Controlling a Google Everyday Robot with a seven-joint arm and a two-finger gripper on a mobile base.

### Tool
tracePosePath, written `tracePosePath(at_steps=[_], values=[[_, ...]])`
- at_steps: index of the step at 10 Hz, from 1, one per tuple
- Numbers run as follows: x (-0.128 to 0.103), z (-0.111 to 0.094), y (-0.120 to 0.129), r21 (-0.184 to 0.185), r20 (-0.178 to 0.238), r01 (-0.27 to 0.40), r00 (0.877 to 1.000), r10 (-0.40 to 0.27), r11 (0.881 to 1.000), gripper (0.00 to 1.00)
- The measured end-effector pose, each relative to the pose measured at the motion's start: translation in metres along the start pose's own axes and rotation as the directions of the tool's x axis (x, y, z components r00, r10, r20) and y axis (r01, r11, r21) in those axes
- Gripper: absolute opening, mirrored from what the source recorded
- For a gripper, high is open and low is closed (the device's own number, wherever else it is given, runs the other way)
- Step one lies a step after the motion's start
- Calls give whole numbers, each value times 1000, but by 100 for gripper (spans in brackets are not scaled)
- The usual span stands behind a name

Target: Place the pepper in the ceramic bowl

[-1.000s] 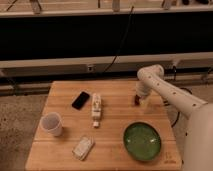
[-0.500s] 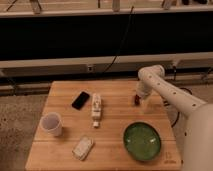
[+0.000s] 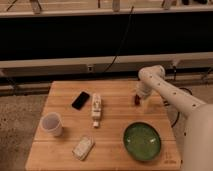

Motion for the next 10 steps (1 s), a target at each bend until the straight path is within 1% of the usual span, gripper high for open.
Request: tracePosePath(at_steps=[10], values=[[1,4,2,-11,8,22,1000,-22,1000,80]])
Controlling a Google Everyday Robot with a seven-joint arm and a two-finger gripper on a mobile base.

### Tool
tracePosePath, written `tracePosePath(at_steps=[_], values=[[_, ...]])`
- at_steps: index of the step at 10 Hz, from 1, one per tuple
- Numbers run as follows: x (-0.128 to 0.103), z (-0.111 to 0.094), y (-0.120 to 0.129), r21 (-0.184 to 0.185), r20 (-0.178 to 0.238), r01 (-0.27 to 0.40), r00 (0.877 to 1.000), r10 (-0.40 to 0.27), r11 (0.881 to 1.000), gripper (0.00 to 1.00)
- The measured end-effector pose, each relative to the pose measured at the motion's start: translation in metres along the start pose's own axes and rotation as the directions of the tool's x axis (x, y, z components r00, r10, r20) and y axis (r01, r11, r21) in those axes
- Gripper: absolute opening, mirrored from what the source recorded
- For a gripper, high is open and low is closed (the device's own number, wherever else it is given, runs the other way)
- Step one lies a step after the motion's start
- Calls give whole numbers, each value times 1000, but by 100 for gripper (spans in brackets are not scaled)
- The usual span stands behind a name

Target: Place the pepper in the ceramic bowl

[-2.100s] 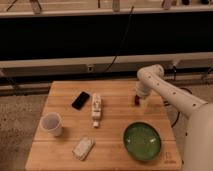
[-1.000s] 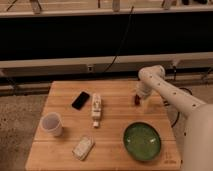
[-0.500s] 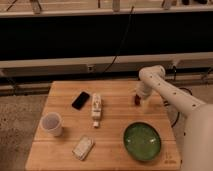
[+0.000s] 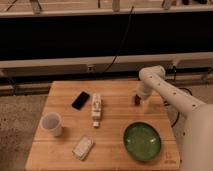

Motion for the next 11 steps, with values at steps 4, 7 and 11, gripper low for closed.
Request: tracePosePath(at_steps=[4,7,11], values=[[-1,1,0,-3,0,8,1000,-8,1000,73],[-1,2,1,-5,0,15,1000,-15,1000,62],[-1,4,1,-5,-3,21,1000,-21,1000,38]])
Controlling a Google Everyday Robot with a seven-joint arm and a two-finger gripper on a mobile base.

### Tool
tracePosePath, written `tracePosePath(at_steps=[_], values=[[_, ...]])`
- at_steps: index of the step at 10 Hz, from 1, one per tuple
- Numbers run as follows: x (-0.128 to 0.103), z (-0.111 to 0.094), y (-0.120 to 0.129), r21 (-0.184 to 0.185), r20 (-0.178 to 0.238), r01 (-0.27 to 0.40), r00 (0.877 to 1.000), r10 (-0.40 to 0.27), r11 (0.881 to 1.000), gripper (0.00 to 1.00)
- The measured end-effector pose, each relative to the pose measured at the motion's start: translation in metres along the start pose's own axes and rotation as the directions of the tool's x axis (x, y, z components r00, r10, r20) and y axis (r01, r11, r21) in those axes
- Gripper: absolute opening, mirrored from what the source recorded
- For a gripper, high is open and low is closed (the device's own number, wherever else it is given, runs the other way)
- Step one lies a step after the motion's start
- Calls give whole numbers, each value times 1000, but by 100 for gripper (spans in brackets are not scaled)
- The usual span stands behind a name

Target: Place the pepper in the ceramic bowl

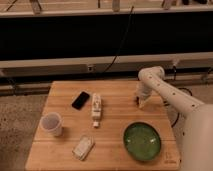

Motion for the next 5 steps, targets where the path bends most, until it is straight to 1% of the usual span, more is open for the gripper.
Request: tracePosePath(at_steps=[2,3,4,5], values=[[3,2,-2,0,-8,6,1000,-6,1000,15],[4,3,-2,1,-10,6,1000,-6,1000,8],[3,0,1,4,-12,9,1000,-9,1000,1],[-1,-10,6,9,-18,12,1000,-12,1000,1]])
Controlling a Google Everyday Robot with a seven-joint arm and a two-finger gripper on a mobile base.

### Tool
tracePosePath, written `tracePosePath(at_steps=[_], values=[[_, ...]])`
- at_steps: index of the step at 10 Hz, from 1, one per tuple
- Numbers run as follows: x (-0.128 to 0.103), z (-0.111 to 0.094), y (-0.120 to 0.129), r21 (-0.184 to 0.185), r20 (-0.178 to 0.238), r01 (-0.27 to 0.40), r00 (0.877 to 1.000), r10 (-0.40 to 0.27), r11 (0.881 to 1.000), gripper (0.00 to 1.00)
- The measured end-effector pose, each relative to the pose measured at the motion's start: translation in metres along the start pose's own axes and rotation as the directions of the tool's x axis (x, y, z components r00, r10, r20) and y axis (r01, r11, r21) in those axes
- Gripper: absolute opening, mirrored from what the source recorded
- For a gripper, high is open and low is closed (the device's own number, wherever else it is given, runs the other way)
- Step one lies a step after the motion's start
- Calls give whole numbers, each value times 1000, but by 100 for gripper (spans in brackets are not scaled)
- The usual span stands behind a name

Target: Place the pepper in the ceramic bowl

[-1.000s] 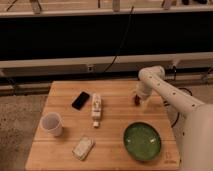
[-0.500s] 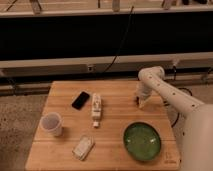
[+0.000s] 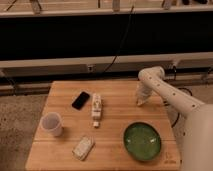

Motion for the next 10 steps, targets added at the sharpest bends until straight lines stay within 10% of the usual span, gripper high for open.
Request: tracePosePath(at_steps=[10], values=[[-32,-69,44,23,-7,69,998,-69,997,1]])
